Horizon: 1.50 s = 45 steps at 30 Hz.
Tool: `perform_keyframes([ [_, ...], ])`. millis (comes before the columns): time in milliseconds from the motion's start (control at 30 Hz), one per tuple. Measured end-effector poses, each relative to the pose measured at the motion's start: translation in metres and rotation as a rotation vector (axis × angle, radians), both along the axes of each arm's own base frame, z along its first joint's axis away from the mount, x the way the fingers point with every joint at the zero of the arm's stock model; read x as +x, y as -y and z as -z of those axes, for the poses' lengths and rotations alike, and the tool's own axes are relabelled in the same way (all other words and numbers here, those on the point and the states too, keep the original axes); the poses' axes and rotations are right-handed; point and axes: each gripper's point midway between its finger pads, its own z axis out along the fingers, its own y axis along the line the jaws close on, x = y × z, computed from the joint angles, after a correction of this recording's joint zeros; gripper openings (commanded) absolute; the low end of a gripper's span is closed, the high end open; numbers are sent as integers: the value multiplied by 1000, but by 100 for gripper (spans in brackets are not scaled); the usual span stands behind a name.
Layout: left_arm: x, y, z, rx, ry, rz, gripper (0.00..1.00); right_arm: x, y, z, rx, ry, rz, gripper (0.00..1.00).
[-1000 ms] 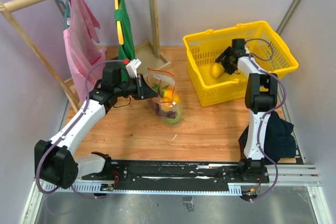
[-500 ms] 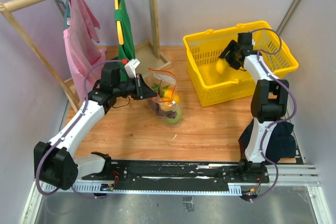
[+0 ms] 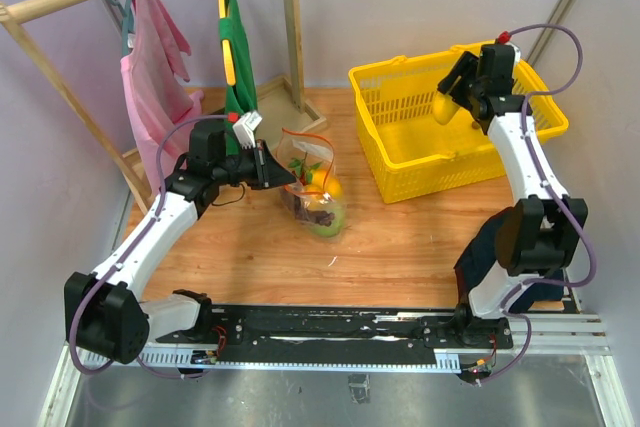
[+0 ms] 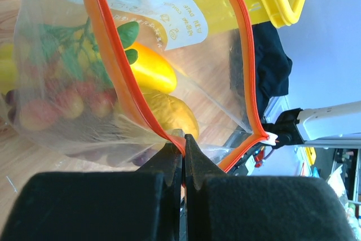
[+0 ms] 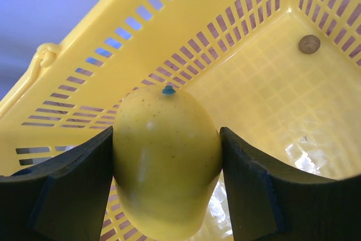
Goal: Place the food in the zip-top bag and seal the zipper
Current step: Pick up the fake fruit from the bin, then place the fake fruit in the zipper food storage bag.
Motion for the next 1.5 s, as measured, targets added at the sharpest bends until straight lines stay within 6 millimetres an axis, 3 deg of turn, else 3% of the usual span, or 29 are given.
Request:
perform_keyframes([
  [233,-1,0,0,-7,-5,7,0,-16,-5,-25,-48,49,-23,1],
  [467,-2,2,-1,-21,-11,17,0,-45,-38,-61,-62,127,-101,1],
  [667,-4,4,-2,-38,-11,34,0,-74,-90,-97,-65,214,-232,1],
  [1033,-7,7,-4,-58,-10,54,0,-132,-217,-116,-21,292,-548,1],
  [1200,-8,8,-5,-64,-15,59,0,-152,-266,-116,3,316,-662,1],
  [1300,-9,8,-5,-71,-12,64,0,-157,-292,-106,2,311,-713,1],
  [1500,-9,9,-6,-77,-9,69,0,-160,-340,-56,-29,227,-803,1],
])
